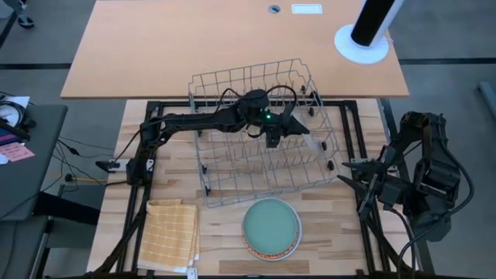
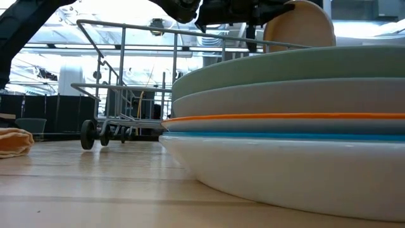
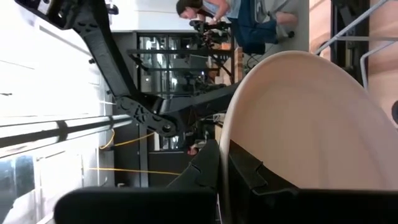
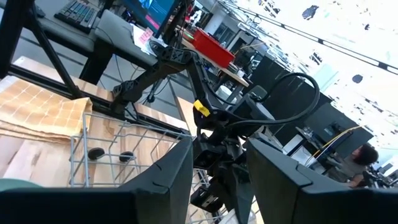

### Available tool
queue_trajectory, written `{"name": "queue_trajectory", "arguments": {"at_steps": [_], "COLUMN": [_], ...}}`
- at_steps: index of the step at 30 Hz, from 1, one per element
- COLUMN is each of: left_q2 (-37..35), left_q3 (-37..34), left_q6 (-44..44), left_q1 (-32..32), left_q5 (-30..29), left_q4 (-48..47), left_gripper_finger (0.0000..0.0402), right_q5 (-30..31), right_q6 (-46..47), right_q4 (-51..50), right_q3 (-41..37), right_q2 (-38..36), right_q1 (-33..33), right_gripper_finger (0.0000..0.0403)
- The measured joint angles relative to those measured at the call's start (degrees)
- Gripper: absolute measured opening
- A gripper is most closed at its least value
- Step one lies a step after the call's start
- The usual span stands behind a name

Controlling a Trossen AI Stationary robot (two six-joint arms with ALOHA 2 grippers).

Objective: Sort dishes
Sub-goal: Put the light brown plate in the dish rack

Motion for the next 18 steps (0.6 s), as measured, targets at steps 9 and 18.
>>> {"name": "queue_trajectory", "arguments": {"at_steps": [9, 18], "left_q2": [-0.02, 1.78], "left_q3": [0.56, 0.64], "left_q6": [-1.48, 0.67], "left_q1": [1.93, 1.92], "left_q5": [2.02, 1.37], "left_q4": [1.38, 1.87], "left_gripper_finger": [0.0000, 0.0000], "right_q5": [0.02, 0.02], "right_q6": [-0.91, -1.35], "right_q4": [0.02, 0.03], "right_q3": [0.00, 0.00], "right_q2": [0.00, 0.00], "right_q1": [-0.02, -0.02], "right_gripper_finger": [0.0152, 0.0152]}}
